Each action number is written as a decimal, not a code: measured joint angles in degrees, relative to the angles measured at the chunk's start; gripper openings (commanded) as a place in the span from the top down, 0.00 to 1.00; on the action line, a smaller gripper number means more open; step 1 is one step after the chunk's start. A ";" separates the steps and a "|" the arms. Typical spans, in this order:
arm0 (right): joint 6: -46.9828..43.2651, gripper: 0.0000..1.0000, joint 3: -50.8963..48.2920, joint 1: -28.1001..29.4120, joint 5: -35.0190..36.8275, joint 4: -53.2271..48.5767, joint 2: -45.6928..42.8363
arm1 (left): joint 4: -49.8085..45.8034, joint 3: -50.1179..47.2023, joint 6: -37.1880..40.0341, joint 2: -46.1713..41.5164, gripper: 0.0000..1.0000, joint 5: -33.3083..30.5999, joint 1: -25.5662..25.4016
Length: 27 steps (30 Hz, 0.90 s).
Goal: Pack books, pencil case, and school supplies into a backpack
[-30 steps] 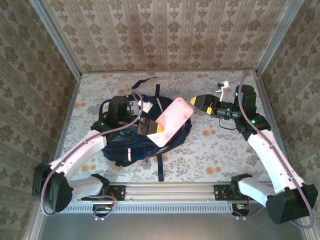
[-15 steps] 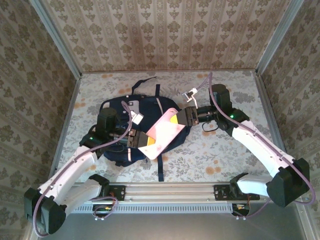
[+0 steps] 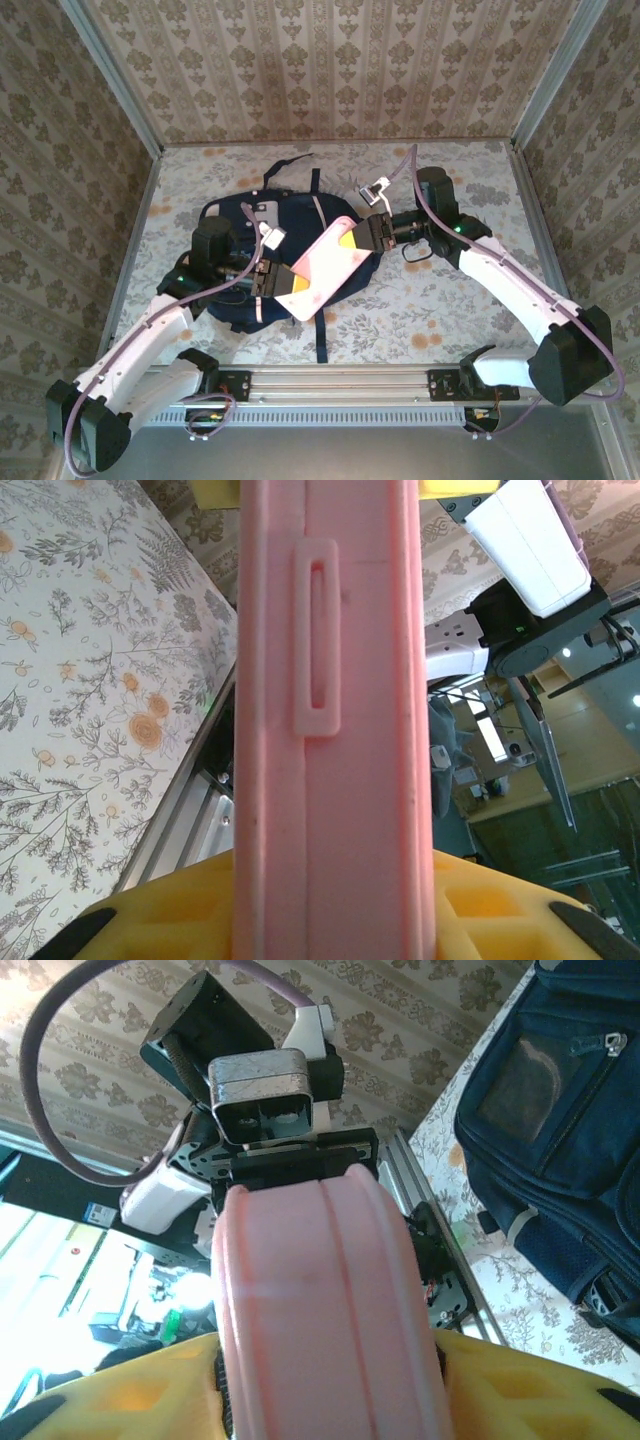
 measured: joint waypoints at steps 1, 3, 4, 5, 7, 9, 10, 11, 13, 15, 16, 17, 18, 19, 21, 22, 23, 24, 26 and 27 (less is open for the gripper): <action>0.13 0.59 0.00 0.00 0.07 0.22 0.02 | 0.11 0.00 -0.17 -0.02 0.56 -0.04 -0.04; 0.61 0.66 0.00 -0.20 0.11 0.79 0.02 | 0.04 0.00 -0.68 0.00 0.42 -0.42 -0.04; 0.94 0.69 0.00 -0.39 0.24 1.01 0.02 | -0.15 0.04 -0.55 -0.04 0.38 -0.66 -0.04; 1.49 0.71 -0.02 -0.72 0.37 1.29 0.02 | -0.61 0.20 -0.42 -0.04 0.36 -1.07 -0.04; 3.28 0.75 -0.28 -2.40 0.57 3.17 0.02 | -1.88 0.72 0.26 -0.04 0.31 -1.97 0.09; 5.42 0.76 -0.70 -4.48 0.92 4.96 -0.13 | -2.73 0.92 0.59 0.00 0.27 -2.71 0.63; 6.08 0.76 -0.96 -5.46 1.44 5.51 -0.28 | -3.19 0.92 0.63 0.04 0.25 -3.21 1.09; 6.60 0.75 -1.07 -6.16 1.99 5.51 -0.46 | -3.63 0.92 0.63 0.11 0.23 -3.65 1.57; 7.43 0.75 -1.38 -7.74 4.02 5.40 -0.92 | -5.05 1.01 0.74 0.15 0.21 -4.66 3.69; 8.22 0.74 -1.79 -9.46 6.56 4.92 -1.36 | -7.21 1.60 1.05 0.17 0.19 -6.38 6.75; 8.55 0.75 -2.16 -10.56 8.02 4.44 -1.66 | -8.46 2.05 1.29 0.20 0.19 -7.72 8.55; 8.96 0.76 -2.78 -11.78 9.60 4.00 -2.03 | -9.73 2.56 1.53 0.22 0.19 -8.98 9.75; 9.42 0.77 -3.69 -13.16 11.50 3.65 -2.58 | -11.06 3.26 1.86 0.39 0.19 -10.78 10.97; 9.99 0.76 -4.81 -14.67 13.66 2.99 -3.28 | -12.44 4.11 2.16 0.74 0.21 -12.52 11.63; 10.51 0.76 -7.02 -17.05 17.55 1.79 -4.85 | -14.03 5.79 2.49 2.21 0.24 -15.74 11.85; 10.62 0.76 -8.24 -18.25 19.82 0.81 -5.90 | -14.40 6.60 2.56 3.37 0.26 -17.42 11.61; 10.60 0.76 -9.11 -19.12 21.88 -0.33 -6.88 | -14.80 7.28 2.56 4.57 0.27 -18.99 11.26; 10.58 0.76 -9.84 -19.82 24.00 -1.49 -7.89 | -15.34 8.22 2.51 6.21 0.29 -21.20 10.56; 10.60 0.76 -11.37 -20.87 28.00 -3.04 -10.14 | -16.26 10.25 2.08 9.86 0.31 -25.75 8.33; 10.73 0.76 -12.26 -21.35 29.94 -3.74 -11.47 | -16.61 11.56 1.66 12.17 0.31 -28.26 6.75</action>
